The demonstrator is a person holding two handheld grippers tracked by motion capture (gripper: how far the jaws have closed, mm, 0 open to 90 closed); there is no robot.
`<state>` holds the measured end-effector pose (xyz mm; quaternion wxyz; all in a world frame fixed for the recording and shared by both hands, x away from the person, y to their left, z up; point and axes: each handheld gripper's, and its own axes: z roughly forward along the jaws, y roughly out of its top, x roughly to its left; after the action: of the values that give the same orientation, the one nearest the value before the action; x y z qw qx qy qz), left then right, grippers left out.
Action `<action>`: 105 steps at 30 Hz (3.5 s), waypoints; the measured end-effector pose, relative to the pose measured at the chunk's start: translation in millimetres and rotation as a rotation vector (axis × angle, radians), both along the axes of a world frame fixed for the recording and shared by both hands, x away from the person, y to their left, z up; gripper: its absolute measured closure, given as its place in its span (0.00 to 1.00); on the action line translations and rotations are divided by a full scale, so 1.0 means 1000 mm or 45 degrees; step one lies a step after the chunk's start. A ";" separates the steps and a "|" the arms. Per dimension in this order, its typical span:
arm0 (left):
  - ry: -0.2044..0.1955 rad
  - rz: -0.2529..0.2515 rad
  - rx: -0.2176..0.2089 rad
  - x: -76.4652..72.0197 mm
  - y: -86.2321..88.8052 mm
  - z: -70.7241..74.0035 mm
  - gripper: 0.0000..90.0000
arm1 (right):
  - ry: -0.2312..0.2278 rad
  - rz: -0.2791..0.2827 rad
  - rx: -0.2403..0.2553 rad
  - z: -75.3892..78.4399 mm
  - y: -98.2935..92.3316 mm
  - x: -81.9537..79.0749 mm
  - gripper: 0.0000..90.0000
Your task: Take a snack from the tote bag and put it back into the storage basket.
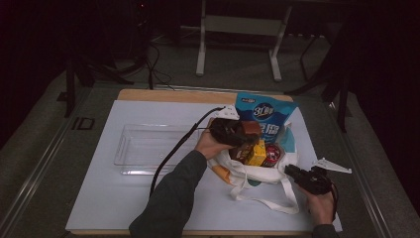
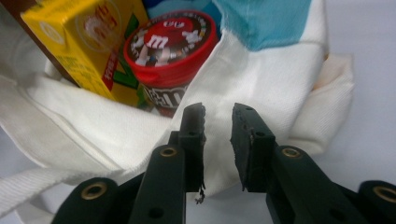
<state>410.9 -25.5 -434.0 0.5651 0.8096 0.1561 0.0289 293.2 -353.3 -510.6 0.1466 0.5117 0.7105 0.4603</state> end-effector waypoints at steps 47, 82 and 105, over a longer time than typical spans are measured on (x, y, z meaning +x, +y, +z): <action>-0.096 0.105 -0.167 -0.025 0.058 0.085 0.48 | 0.006 0.038 0.023 -0.012 0.002 0.002 0.83; -0.116 0.238 -0.026 -0.044 0.164 0.123 0.48 | -0.015 0.046 0.006 -0.015 0.003 0.000 0.85; -0.123 0.162 0.145 -0.051 0.179 0.119 0.48 | -0.024 0.050 0.000 -0.016 0.003 -0.001 0.85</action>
<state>360.4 153.0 -315.4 0.5221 0.8265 0.1780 0.1127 292.2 -350.4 -526.5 0.1441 0.4934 0.7190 0.4678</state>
